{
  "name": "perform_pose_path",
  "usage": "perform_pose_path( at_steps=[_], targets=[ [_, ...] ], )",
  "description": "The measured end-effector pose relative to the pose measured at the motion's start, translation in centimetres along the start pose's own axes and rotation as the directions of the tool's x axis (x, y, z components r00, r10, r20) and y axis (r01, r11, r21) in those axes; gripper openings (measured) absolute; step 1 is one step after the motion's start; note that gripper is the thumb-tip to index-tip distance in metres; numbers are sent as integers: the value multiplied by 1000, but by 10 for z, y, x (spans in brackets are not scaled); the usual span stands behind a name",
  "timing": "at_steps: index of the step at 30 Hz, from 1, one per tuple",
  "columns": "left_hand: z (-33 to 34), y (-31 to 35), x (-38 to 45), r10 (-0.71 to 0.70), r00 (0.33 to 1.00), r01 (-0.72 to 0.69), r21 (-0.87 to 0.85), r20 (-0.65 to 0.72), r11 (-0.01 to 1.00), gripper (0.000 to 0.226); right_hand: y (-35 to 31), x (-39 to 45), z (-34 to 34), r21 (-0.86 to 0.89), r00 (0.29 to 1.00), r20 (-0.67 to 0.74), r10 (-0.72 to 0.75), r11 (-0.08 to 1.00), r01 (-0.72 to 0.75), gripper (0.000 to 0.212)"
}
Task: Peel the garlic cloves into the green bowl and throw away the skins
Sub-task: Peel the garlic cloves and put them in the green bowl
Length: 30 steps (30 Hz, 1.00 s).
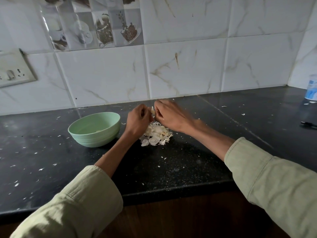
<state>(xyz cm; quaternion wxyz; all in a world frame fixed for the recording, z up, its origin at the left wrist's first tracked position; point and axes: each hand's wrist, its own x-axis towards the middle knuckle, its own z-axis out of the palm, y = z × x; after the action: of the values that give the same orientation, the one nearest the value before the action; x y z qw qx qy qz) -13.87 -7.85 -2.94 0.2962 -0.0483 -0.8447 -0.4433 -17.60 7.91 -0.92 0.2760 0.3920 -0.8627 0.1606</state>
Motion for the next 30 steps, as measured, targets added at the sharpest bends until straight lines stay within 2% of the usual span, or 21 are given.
perform_pose_path(
  at_steps=[4, 9, 13, 15, 19, 27, 30],
  targets=[
    [-3, 1, -1, 38, 999, -37, -17, 34, 999, 19, 1, -2, -6, 82, 1000, -8, 23, 996, -22, 15],
    [-4, 2, -1, 68, 997, -68, 4, 38, 998, 22, 11, 1, -5, 262, 994, 22, 108, 959, -110, 12],
    [-3, 3, -2, 24, 1000, -24, -15, -4, 1000, 27, 12, 3, -9, 334, 980, 108, 164, 923, -191, 36],
    [-3, 1, -1, 10, 1000, -11, -5, -12, 1000, 27, 12, 3, -10, 333, 976, 151, 159, 921, -201, 40],
    [-1, 0, 0, 0, 1000, 1, 25, -25, 1000, 25, 16, 4, -9, 421, 978, 134, 160, 884, -202, 22],
    [0, 1, 0, -37, 999, 37, -10, -33, 999, 34, 8, 4, -6, 425, 964, 185, 190, 869, -253, 20],
    [0, 1, -1, 1, 1000, -1, -37, 1, 999, 38, 8, 4, -5, 415, 964, 168, 206, 872, -258, 18]
  ],
)
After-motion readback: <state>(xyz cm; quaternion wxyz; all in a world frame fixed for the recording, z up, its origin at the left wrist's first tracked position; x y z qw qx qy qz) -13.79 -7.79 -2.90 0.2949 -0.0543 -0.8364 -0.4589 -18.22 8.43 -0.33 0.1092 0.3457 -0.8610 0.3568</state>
